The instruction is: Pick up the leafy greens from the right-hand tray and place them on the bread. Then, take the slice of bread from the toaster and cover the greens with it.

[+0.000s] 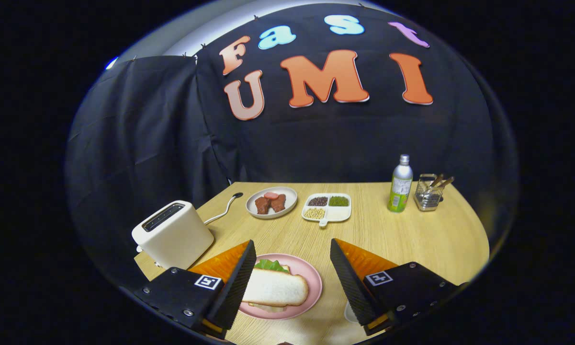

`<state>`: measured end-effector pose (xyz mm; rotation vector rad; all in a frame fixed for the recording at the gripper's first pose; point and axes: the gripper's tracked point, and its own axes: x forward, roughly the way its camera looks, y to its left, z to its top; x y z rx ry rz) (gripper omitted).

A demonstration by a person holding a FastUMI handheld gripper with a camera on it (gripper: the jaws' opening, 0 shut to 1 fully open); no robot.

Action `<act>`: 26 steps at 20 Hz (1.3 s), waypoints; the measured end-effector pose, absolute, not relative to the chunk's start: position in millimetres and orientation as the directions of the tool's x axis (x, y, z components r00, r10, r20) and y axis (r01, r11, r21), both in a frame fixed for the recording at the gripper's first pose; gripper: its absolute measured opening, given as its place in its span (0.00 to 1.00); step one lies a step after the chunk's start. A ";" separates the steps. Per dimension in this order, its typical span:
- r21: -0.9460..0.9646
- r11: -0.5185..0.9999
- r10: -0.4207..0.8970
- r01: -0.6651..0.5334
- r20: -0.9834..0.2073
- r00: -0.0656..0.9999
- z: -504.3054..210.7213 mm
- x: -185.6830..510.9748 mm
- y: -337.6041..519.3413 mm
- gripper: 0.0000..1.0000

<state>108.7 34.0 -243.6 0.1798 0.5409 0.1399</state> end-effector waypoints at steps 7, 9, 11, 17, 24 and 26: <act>0.087 0.996 0.056 -0.034 -0.260 0.964 -156.2 84.6 11.4 0.98; 0.057 0.998 0.010 0.003 -0.229 0.973 -149.1 71.2 7.9 0.98; 0.042 0.999 -0.009 0.017 -0.183 0.983 -136.2 62.3 8.5 0.98; 0.009 0.996 -0.088 0.090 -0.103 0.991 -101.4 30.3 -1.0 0.98; -0.034 0.979 -0.203 0.202 -0.016 0.979 -80.3 9.5 -27.6 0.98; -0.020 0.979 -0.203 0.204 0.022 0.979 -70.0 7.7 -30.6 0.98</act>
